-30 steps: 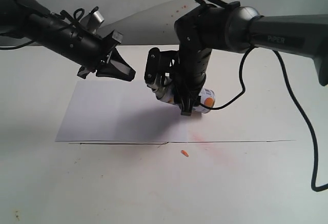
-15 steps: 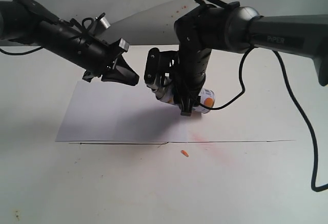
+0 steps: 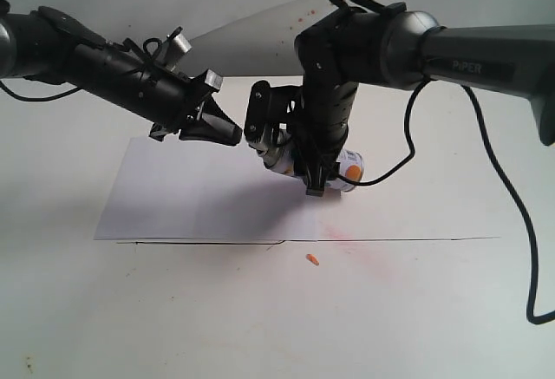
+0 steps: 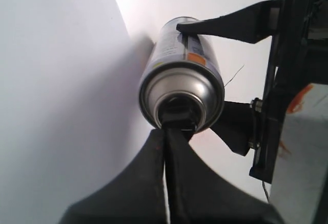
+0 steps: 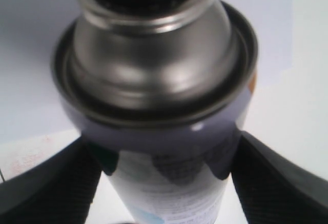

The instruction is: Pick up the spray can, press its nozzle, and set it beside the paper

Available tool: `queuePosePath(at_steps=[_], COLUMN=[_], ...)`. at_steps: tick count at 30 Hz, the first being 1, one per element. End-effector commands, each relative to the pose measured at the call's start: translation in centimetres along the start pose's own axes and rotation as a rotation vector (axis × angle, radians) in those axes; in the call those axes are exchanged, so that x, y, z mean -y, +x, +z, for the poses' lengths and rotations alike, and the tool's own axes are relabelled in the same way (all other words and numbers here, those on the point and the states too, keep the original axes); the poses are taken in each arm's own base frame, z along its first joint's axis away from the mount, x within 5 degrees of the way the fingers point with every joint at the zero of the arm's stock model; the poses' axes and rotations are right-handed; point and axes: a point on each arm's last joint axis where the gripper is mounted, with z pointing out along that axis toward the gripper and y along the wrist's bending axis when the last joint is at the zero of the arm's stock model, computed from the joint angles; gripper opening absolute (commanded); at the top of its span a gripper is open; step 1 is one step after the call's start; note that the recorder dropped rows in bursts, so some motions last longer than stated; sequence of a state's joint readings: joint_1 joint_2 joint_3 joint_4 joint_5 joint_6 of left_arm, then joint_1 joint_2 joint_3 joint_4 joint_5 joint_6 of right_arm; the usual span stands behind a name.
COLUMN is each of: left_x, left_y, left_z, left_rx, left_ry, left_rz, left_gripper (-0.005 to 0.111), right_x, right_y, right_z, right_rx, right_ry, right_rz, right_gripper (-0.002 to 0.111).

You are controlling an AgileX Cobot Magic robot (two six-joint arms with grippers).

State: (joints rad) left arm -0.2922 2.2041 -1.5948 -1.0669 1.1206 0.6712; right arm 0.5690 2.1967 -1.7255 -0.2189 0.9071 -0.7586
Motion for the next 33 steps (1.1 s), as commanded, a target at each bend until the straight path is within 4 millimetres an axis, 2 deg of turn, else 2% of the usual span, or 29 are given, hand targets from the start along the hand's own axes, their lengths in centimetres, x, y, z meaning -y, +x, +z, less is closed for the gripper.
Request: queuePosePath(at_steps=[1, 15, 33], left_x=[0.9, 1.5, 1.4], left_y=[0.0, 0.1, 0.1], left_z=[0.9, 2.0, 2.0], left_rx=[-0.003, -0.014, -0.017], left_ry=[0.013, -0.021, -0.036], left_rz=[0.03, 0.063, 0.071], left_gripper=[0.0, 0.0, 0.0], right_x=[0.4, 0.4, 0.4], right_y=[-0.1, -0.1, -0.1], right_z=[-0.9, -0.9, -0.9], right_rx=[0.026, 0.025, 0.025], right_ry=[0.027, 0.026, 0.026], right_rz=[0.004, 0.004, 0.004], right_gripper=[0.0, 0.0, 0.0])
